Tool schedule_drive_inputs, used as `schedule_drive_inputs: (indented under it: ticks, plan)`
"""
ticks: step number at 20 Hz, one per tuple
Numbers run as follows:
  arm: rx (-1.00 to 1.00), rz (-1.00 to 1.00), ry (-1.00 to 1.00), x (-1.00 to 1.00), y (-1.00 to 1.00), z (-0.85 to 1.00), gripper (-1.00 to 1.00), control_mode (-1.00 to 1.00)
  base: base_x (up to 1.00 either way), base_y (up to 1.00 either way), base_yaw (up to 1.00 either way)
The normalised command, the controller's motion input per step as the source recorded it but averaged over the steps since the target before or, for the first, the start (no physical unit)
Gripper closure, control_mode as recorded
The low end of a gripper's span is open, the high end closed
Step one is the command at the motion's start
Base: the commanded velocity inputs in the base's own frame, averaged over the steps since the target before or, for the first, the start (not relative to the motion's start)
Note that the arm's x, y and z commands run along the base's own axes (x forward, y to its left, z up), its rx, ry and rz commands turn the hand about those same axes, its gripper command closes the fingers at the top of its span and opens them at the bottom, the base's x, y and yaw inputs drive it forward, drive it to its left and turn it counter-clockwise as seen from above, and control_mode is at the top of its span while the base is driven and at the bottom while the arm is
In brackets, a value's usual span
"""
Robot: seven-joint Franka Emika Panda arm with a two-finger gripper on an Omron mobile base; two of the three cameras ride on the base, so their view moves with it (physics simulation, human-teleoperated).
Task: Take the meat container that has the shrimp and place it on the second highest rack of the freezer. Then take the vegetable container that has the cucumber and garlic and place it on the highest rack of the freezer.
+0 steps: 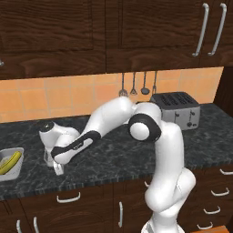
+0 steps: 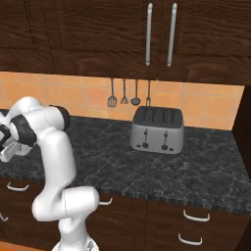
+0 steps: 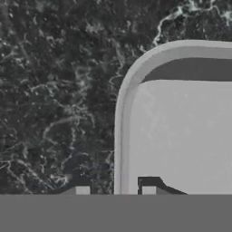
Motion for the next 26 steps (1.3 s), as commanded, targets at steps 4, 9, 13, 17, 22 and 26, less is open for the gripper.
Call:
schedule_drive_inputs:
  ticks: [4, 9, 13, 17, 22, 26]
  plan:
    - [0.21, 0.0, 0.0, -0.01, -0.97, 0.01, 1.0, -1.0, 0.0, 0.0, 0.0]
    - [0.08, 0.0, -0.03, -0.24, -0.61, 0.75, 1.0, -1.0, 0.0, 0.0, 0.0]
    - [0.0, 0.02, -0.08, -0.62, -0.31, 1.0, 1.0, -1.0, 0.0, 0.0, 0.0]
    - [0.05, -0.03, -0.12, -0.84, -0.48, 1.0, 1.0, -1.0, 0.0, 0.0, 0.0]
    - [0.06, -0.01, 0.0, -0.76, -0.73, 0.99, 1.0, -1.0, 0.0, 0.0, 0.0]
    - [0.0, -0.07, 0.0, -0.73, -0.96, 0.54, 1.0, -1.0, 0.0, 0.0, 0.0]
